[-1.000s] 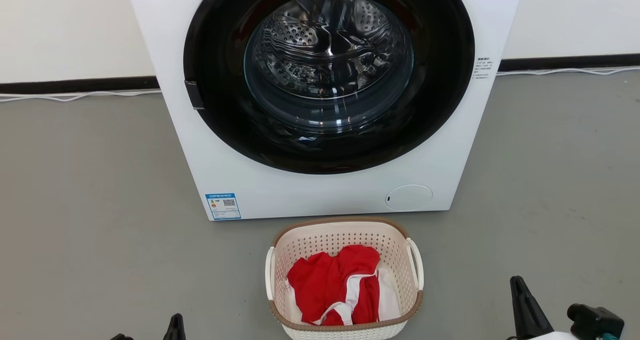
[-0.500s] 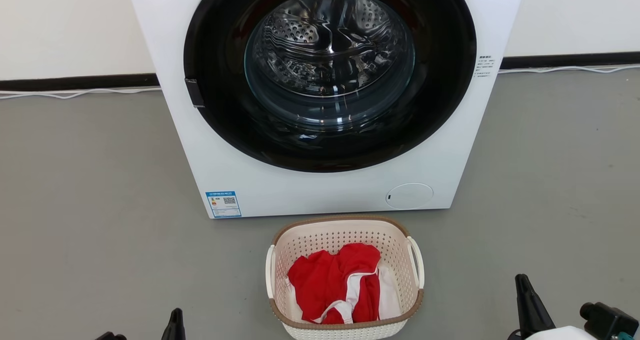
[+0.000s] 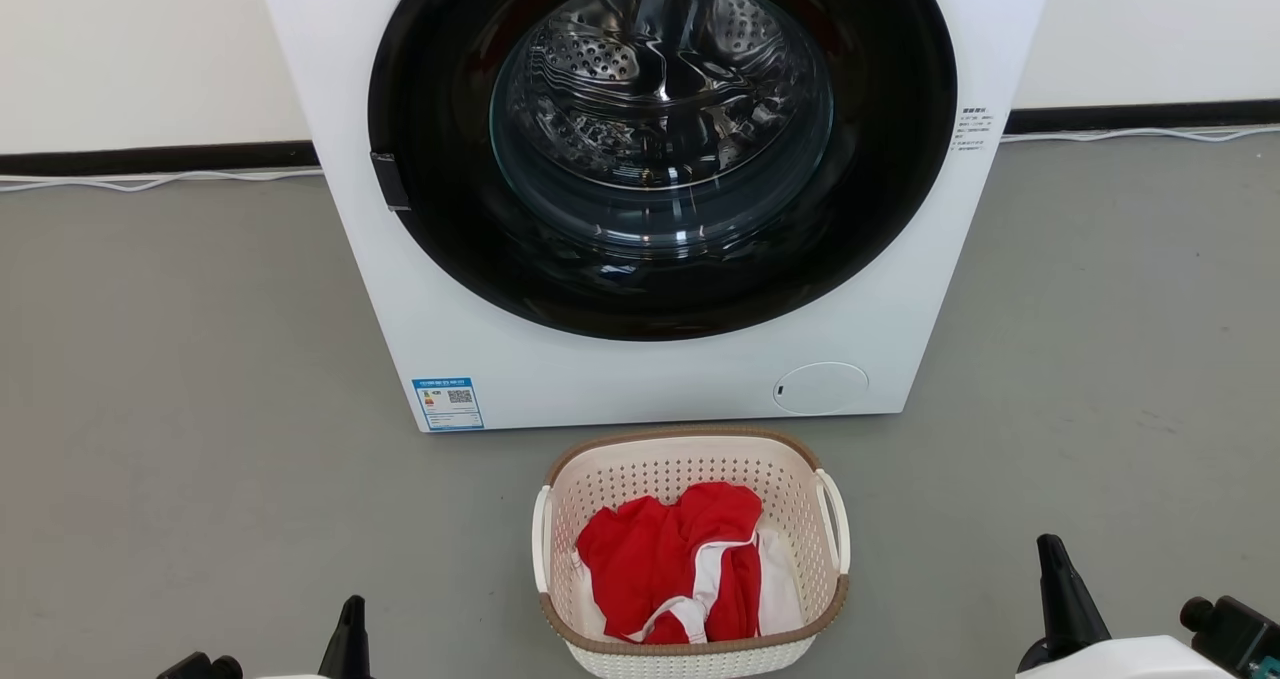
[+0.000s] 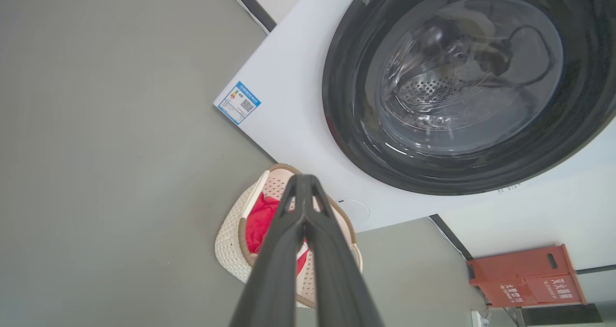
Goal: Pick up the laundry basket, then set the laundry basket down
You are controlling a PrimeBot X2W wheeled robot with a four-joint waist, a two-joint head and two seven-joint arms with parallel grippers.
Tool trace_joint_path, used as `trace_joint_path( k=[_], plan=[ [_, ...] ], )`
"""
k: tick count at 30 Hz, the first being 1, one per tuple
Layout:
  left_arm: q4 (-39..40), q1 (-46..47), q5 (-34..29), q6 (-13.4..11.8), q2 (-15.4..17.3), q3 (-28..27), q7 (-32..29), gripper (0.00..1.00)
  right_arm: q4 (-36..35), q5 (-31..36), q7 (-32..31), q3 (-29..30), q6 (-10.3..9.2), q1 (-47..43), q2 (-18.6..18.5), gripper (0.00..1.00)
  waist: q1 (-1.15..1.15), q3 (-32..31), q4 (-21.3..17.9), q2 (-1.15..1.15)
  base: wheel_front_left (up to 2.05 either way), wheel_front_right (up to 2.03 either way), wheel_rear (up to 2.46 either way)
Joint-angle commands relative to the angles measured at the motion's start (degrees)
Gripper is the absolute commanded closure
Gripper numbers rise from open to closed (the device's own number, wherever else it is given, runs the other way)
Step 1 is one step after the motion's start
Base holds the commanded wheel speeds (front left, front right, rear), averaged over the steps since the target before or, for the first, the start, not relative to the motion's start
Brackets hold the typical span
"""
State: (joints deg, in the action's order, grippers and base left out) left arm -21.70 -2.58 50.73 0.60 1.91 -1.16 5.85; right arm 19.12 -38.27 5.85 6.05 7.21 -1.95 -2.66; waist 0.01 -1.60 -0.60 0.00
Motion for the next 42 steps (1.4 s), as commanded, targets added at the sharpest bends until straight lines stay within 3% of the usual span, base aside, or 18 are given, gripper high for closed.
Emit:
trace_joint_path(
  k=[1,42],
  plan=[
    [1.9,3.4,1.8,0.7,0.5,-1.1,-0.5,1.00,-1.9,-2.2,-0.8,-0.2,0.17,3.2,-0.3,1.00,0.00,0.0,0.0,0.00,0.00,0.00,0.00],
    [5.2,6.4,24.3,4.2,0.8,-3.5,-7.2,1.00,-3.7,-31.5,-7.3,0.2,0.23,6.0,-0.3,1.00,-0.01,1.0,0.3,0.00,0.00,0.00,0.00]
  ],
)
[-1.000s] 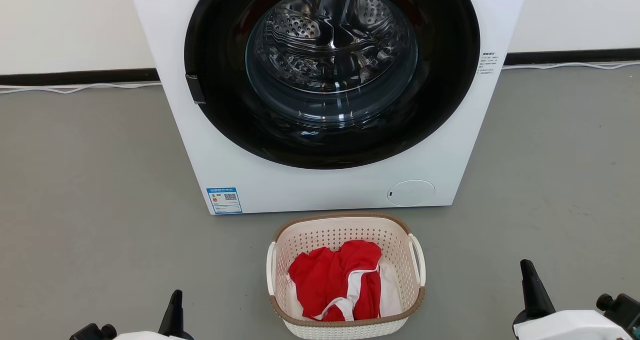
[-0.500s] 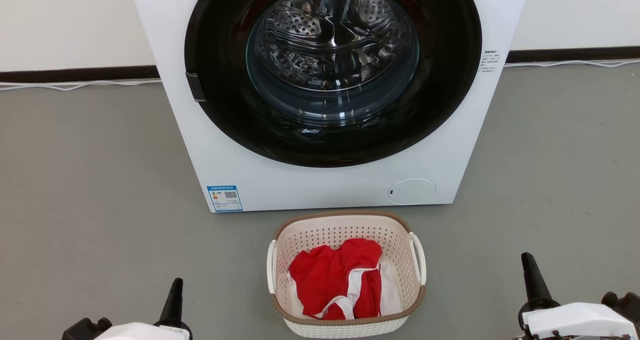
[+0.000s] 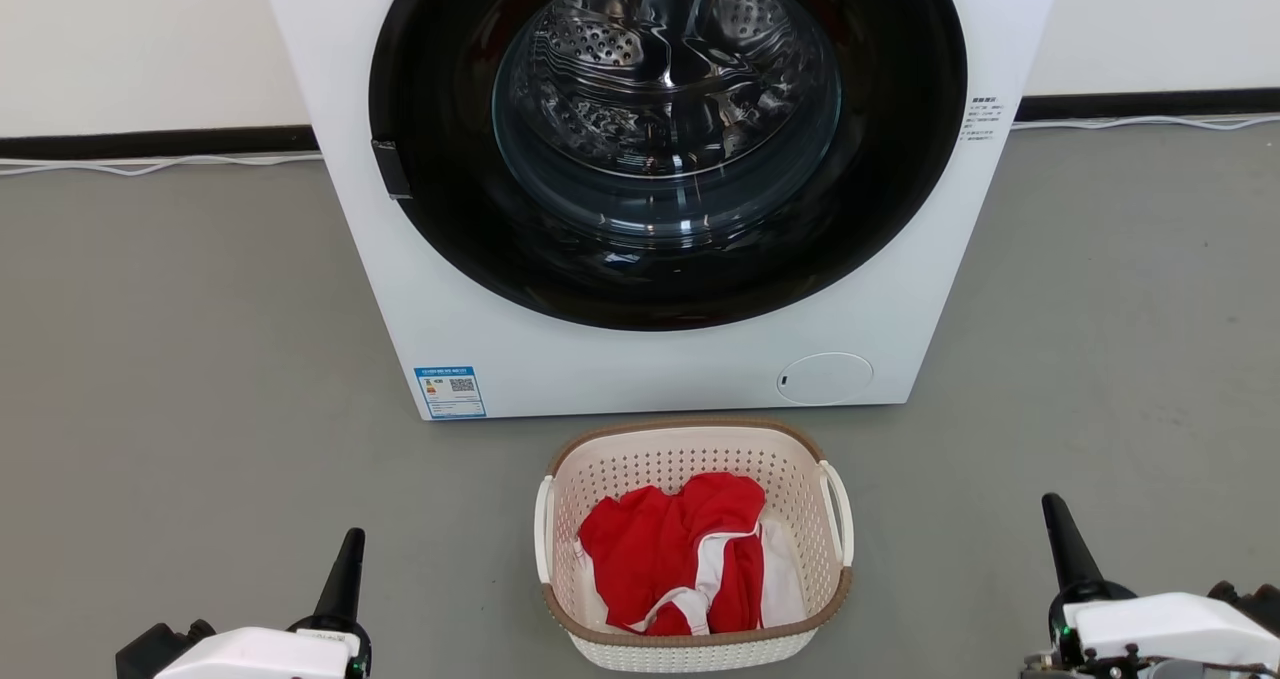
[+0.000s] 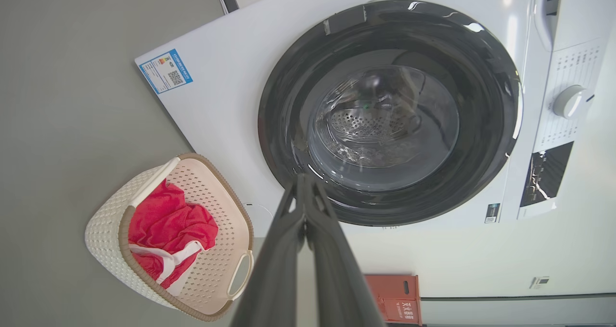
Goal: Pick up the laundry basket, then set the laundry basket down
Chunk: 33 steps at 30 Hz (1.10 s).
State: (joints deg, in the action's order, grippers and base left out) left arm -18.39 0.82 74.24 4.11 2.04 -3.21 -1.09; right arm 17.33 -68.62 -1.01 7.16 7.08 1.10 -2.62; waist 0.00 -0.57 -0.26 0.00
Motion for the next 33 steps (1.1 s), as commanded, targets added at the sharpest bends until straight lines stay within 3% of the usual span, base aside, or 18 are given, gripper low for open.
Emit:
trace_joint_path(
  k=[1,33],
  plan=[
    [1.9,3.1,1.4,0.8,0.6,-1.5,-0.4,1.00,-2.0,-1.9,-0.7,-0.9,0.36,3.0,-0.3,1.00,0.00,0.0,0.0,0.00,0.00,0.00,0.00],
    [4.3,5.4,17.9,3.4,0.8,-3.3,-5.4,1.00,-3.3,-23.5,-5.5,-0.6,0.41,5.1,-0.3,1.00,0.00,0.7,0.3,0.00,0.00,0.00,0.00]
  ],
)
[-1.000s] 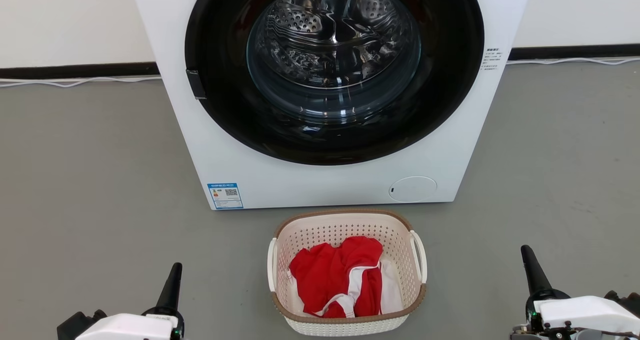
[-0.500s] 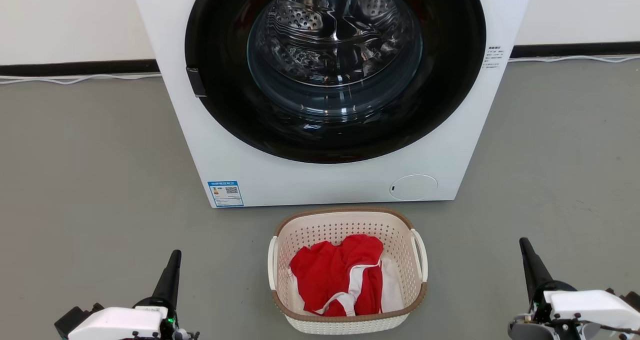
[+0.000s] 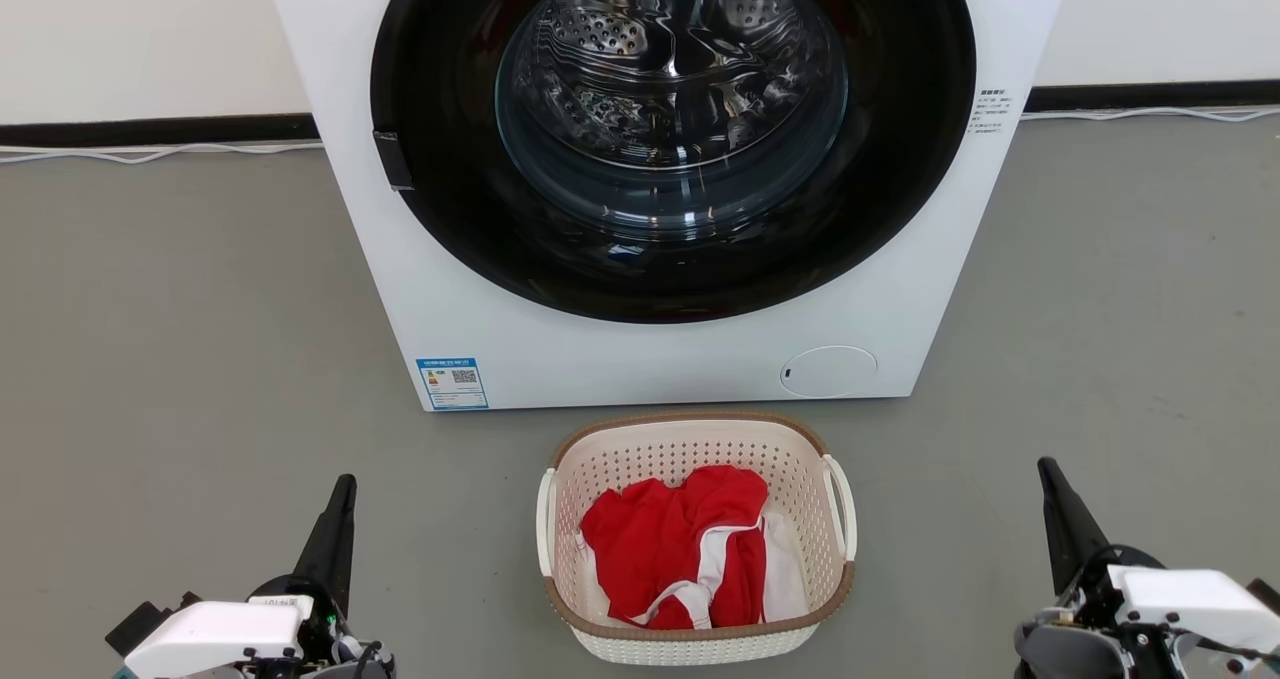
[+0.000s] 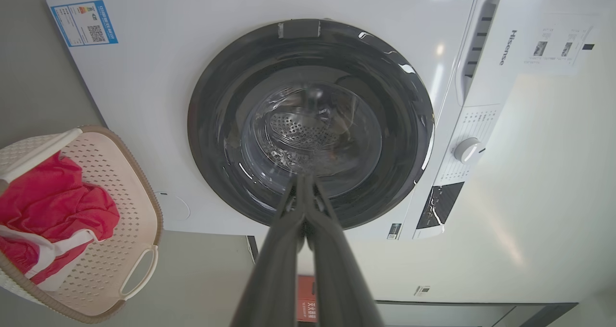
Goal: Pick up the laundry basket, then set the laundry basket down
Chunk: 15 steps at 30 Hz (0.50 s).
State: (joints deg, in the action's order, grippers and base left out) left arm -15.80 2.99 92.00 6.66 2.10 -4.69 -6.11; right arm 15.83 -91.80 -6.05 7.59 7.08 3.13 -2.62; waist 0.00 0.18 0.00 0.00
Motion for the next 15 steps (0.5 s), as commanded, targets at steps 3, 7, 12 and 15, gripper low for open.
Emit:
trace_joint_path(
  k=[3,7,12,15],
  plan=[
    [1.7,3.2,0.2,0.8,0.8,-1.8,-0.4,1.00,-1.8,-0.4,-0.5,-1.1,0.41,3.1,-0.3,1.00,0.00,0.0,0.0,0.00,0.00,0.00,0.00],
    [1.7,3.2,0.2,0.8,0.8,-1.8,-0.4,1.00,-1.8,-0.4,-0.4,-1.1,0.41,3.1,-0.3,1.00,0.00,0.0,0.0,0.00,0.00,0.00,0.00],
    [1.7,3.2,0.2,0.8,0.8,-1.8,-0.4,1.00,-1.8,-0.4,-0.4,-1.1,0.41,3.1,-0.3,1.00,0.00,0.0,0.0,0.00,0.00,0.00,0.00],
    [1.7,3.2,0.2,0.8,0.8,-1.8,-0.4,1.00,-1.8,-0.4,-0.4,-1.1,0.41,3.1,-0.3,1.00,0.00,0.0,0.0,0.00,0.00,0.00,0.00]
  ],
)
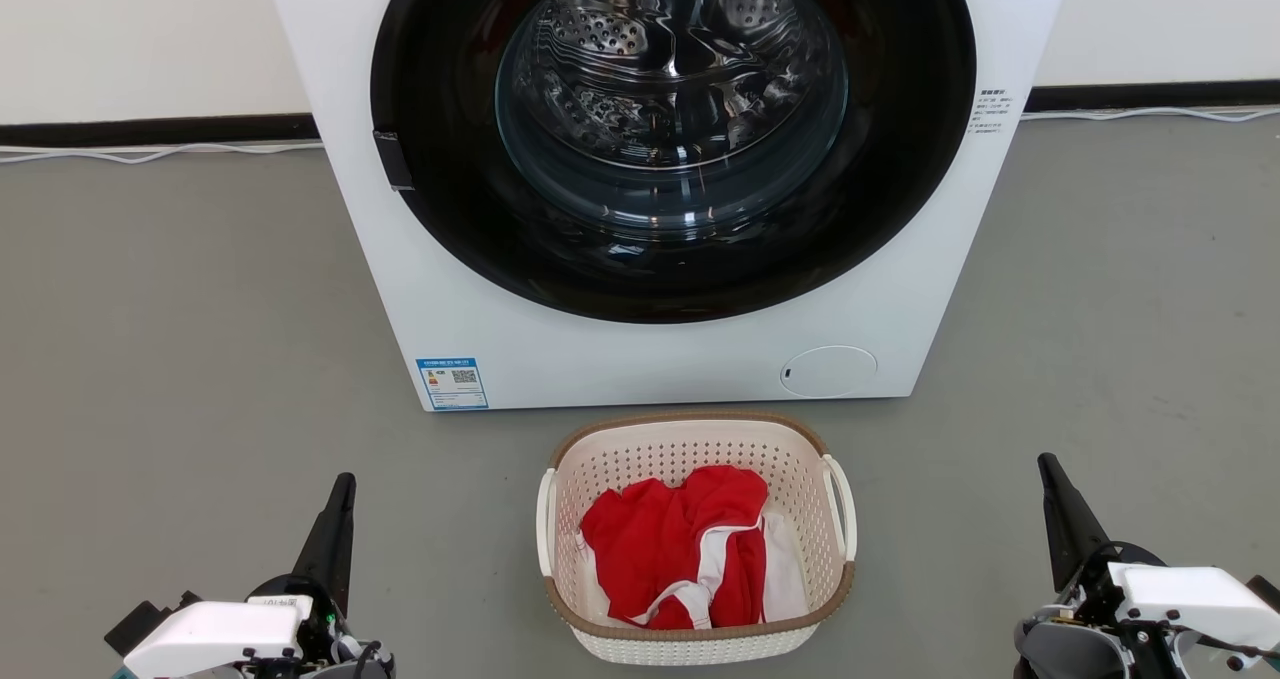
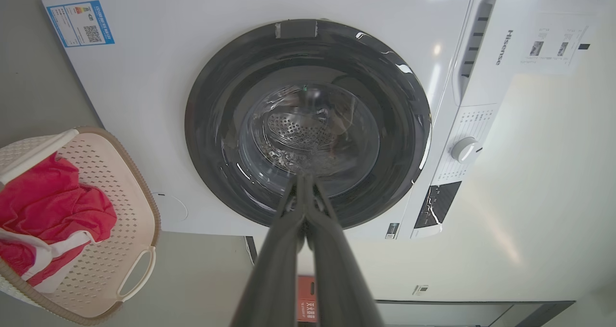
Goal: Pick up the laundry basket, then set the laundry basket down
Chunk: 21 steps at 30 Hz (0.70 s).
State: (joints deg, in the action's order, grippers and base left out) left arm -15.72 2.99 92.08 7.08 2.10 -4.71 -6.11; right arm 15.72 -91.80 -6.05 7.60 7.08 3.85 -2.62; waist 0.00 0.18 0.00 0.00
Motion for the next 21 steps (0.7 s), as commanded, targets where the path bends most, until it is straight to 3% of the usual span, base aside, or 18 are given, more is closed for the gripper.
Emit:
trace_joint_path(
  k=[1,21],
  plan=[
    [1.7,3.2,0.1,0.4,0.8,-1.8,-0.4,1.00,-1.7,-0.4,-0.4,-1.1,0.41,2.3,-0.3,1.00,0.00,0.0,0.0,0.00,0.00,0.00,0.00],
    [1.7,3.2,0.1,0.4,0.8,-1.8,-0.4,1.00,-1.7,-0.4,-0.4,-1.1,0.41,2.3,-0.3,1.00,0.00,0.0,0.0,0.00,0.00,0.00,0.00]
  ],
)
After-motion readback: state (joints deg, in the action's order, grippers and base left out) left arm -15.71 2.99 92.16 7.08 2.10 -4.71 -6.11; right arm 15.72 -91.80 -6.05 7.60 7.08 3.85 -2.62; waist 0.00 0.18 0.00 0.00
